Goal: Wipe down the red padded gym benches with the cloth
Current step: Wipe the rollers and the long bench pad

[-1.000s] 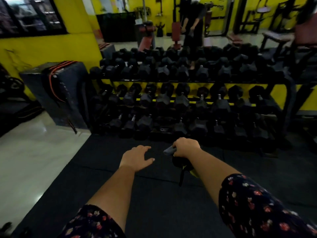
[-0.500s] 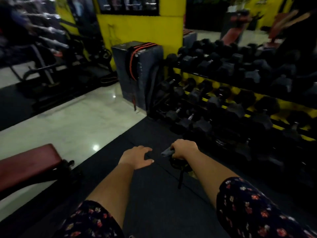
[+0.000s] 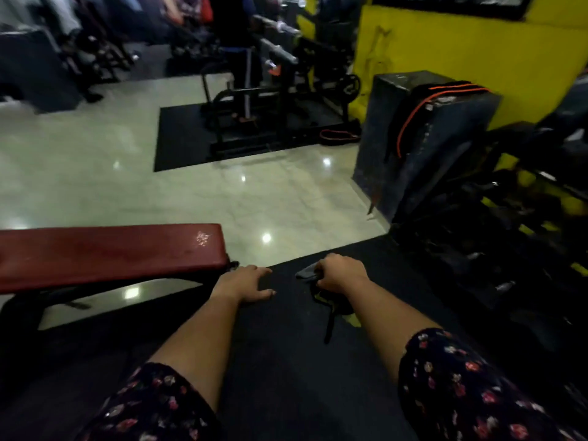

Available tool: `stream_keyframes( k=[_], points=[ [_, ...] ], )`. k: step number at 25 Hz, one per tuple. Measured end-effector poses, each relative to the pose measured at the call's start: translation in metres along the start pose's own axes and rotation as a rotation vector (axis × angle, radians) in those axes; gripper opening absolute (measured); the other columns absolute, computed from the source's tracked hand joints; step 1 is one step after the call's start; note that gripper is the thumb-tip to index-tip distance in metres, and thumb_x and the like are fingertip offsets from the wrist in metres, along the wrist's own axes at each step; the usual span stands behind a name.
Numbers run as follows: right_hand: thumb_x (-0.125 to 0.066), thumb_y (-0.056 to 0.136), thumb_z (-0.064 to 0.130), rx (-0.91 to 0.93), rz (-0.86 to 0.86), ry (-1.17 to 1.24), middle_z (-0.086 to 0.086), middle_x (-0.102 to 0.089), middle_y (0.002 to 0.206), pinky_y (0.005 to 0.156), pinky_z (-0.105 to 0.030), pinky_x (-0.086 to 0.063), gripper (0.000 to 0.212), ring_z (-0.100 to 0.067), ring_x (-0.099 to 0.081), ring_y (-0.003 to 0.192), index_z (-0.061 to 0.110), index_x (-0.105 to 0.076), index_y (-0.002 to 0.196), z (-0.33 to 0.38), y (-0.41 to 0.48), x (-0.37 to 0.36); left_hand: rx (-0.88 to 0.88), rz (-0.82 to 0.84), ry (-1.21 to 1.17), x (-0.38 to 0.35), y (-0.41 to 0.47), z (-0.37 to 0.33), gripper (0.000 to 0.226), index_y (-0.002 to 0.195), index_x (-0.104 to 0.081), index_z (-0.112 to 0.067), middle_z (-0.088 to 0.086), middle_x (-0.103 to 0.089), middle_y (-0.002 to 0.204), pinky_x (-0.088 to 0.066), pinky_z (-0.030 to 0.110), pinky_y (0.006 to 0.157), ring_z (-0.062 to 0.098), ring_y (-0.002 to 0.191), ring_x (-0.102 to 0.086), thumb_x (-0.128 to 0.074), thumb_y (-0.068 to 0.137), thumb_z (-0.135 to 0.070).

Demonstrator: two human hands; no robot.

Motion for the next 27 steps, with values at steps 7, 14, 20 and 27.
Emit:
stream_keyframes(
  k=[7, 14, 20, 27],
  points=[
    [-0.058, 0.085, 0.033, 0.289, 0.043, -0.092, -0.002, -0.056, 0.118, 0.075, -0.035, -0.045, 0.038, -0.028, -0.06, 0.105, 0.029, -0.062, 0.122, 0.143, 0.118, 0.017, 0.269, -0.064, -0.117, 0.011, -0.006, 0.158, 0.065, 0.148, -0.039, -0.032, -0.001, -0.048, 0.143, -0.045, 0.039, 0.101, 0.022, 0.129, -0.048, -0.055, 0.09, -0.057],
    [-0.059, 0.083, 0.036, 0.681, 0.047, -0.234, 0.001, -0.061, 0.118, 0.082, -0.037, -0.054, 0.04, -0.026, -0.061, 0.107, 0.033, -0.063, 0.123, 0.315, 0.241, 0.057, 0.607, -0.151, -0.23, 0.038, -0.012, 0.316, 0.065, 0.148, -0.039, -0.033, -0.006, -0.046, 0.147, -0.043, 0.036, 0.104, 0.017, 0.134, -0.044, -0.054, 0.09, -0.059],
    [-0.054, 0.074, 0.037, 0.872, 0.042, -0.265, 0.01, -0.063, 0.114, 0.077, -0.035, -0.056, 0.047, -0.024, -0.065, 0.1, 0.04, -0.064, 0.12, 0.421, 0.298, 0.081, 0.819, -0.206, -0.287, 0.056, -0.038, 0.39, 0.061, 0.148, -0.038, -0.034, -0.004, -0.048, 0.144, -0.045, 0.036, 0.096, 0.02, 0.129, -0.047, -0.053, 0.093, -0.056],
    [-0.057, 0.084, 0.042, 1.14, 0.163, -0.355, 0.007, -0.062, 0.12, 0.07, -0.03, -0.045, 0.04, -0.024, -0.061, 0.107, 0.04, -0.063, 0.123, 0.557, 0.278, 0.045, 1.057, -0.207, -0.395, 0.02, -0.116, 0.467, 0.063, 0.149, -0.036, -0.036, -0.004, -0.046, 0.143, -0.045, 0.042, 0.1, 0.02, 0.129, -0.046, -0.05, 0.092, -0.06]
  ],
)
Point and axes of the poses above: each hand's wrist, its own y-axis towards the middle knuckle, its own x-axis out of the back of the hand, z = x × y, the point moved 9 cm from there along y, towards the middle knuckle
